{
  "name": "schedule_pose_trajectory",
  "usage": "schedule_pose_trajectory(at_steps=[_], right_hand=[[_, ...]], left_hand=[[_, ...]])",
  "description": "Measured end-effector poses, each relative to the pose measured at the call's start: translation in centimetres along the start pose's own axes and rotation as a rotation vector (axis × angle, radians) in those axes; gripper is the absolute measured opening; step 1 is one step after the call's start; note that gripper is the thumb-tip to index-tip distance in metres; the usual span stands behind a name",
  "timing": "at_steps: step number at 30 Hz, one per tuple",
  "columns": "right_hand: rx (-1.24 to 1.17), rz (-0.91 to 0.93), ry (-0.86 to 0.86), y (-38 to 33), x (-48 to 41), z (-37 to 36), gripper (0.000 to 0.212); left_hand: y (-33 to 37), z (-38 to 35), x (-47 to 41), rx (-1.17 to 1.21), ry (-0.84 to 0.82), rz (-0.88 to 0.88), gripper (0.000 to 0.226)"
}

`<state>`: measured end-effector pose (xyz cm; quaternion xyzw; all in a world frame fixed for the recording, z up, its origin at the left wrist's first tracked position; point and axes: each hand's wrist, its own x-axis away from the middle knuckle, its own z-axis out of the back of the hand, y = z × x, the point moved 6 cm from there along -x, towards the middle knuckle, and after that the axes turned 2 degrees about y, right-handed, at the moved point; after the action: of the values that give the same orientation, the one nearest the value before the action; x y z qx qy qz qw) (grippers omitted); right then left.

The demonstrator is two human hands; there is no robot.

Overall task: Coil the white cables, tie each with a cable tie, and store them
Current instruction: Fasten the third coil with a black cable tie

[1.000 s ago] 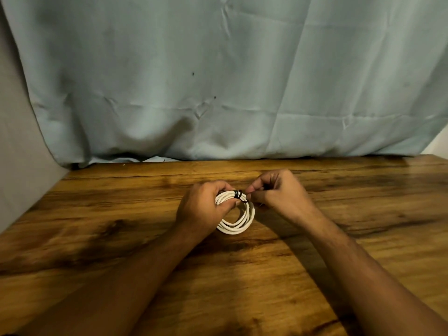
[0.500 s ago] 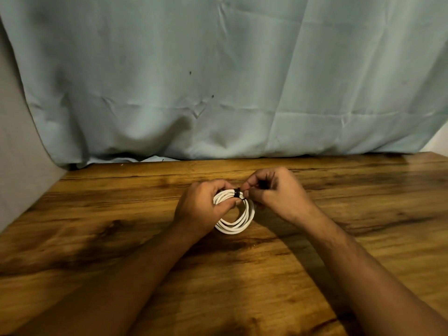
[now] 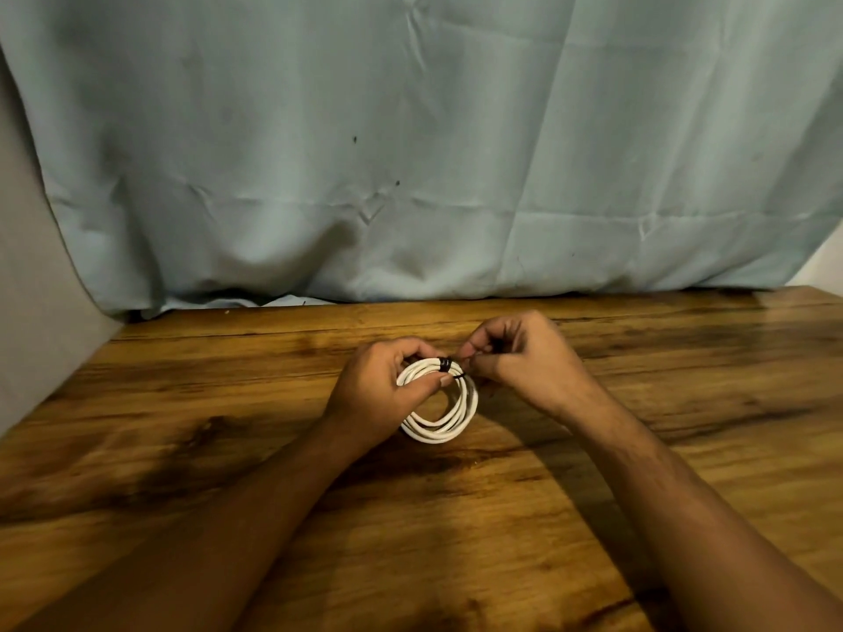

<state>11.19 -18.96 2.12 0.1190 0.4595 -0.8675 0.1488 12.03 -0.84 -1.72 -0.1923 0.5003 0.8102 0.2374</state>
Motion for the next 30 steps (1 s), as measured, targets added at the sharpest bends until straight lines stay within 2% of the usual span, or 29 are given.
schedule_pose_trajectory(at_steps=[8, 13, 18, 23, 30], right_hand=[[0.218, 0.143, 0.0, -1.7, 0.4, -0.3, 0.014], [0.221, 0.162, 0.034, -1.8, 0.5, -0.6, 0.017], [0.083, 0.141, 0.05, -1.3, 0.1, -0.4, 0.026], [0.048, 0.171, 0.056, -1.3, 0.0, -0.8, 0.019], [-0.421, 0.022, -0.015, 0.7, -0.1, -1.3, 0.014]], left_hand=[[0.4, 0.1, 0.0, -0.04, 0.009, -0.027, 0.025], [0.7, 0.2, 0.1, -0.073, 0.009, -0.039, 0.026], [1.2, 0.3, 0.2, -0.064, 0.04, -0.047, 0.023], [0.9, 0.7, 0.3, -0.056, 0.112, -0.016, 0.029], [0.6, 0.4, 0.3, 0.027, 0.105, 0.031, 0.032]])
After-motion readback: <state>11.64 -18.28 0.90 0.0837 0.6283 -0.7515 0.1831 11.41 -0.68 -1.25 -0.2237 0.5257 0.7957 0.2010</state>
